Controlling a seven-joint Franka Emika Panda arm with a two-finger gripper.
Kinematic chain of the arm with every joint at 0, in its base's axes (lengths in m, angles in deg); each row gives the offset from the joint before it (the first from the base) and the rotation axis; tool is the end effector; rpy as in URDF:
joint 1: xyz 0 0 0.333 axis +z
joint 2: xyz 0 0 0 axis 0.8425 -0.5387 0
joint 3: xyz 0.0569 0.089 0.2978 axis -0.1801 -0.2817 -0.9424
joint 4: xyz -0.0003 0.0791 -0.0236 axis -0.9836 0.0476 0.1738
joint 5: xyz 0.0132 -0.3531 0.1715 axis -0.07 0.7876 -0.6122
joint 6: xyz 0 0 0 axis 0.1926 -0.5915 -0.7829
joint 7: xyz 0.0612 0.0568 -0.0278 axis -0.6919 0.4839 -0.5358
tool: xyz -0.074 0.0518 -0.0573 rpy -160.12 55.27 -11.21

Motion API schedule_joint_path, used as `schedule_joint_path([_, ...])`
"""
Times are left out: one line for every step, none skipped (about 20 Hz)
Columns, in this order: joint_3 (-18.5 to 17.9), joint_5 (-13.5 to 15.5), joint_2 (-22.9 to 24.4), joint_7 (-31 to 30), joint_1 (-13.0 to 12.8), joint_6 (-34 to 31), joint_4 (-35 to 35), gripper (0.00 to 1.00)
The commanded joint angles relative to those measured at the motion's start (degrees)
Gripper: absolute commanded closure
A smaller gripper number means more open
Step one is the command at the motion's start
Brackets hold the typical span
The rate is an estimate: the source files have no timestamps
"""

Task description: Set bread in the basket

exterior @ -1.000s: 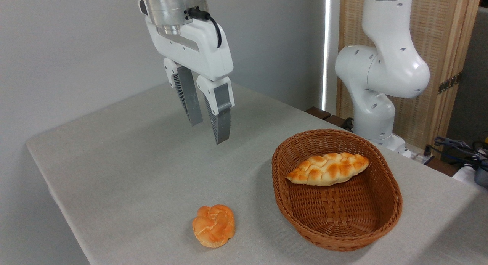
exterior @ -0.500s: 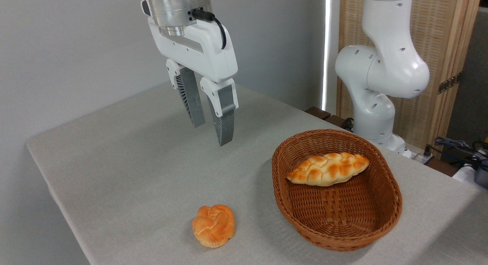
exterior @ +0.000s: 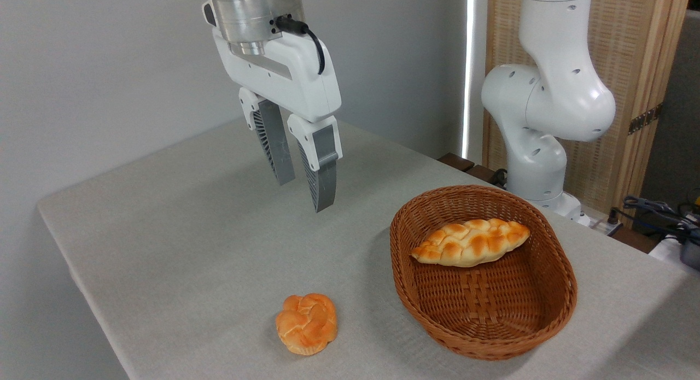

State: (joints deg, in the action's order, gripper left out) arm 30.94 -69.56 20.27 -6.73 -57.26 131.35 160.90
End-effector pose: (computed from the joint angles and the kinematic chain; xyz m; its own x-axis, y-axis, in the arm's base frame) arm 0.5507 0.0056 0.6120 0.6754 -0.7372 -0.0169 -0.7371 -0.6756 0.0117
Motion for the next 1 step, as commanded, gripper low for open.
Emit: schedule_joint_path([-0.7, 0.0, -0.3, -0.2, -0.7, 0.4, -0.3, 0.0])
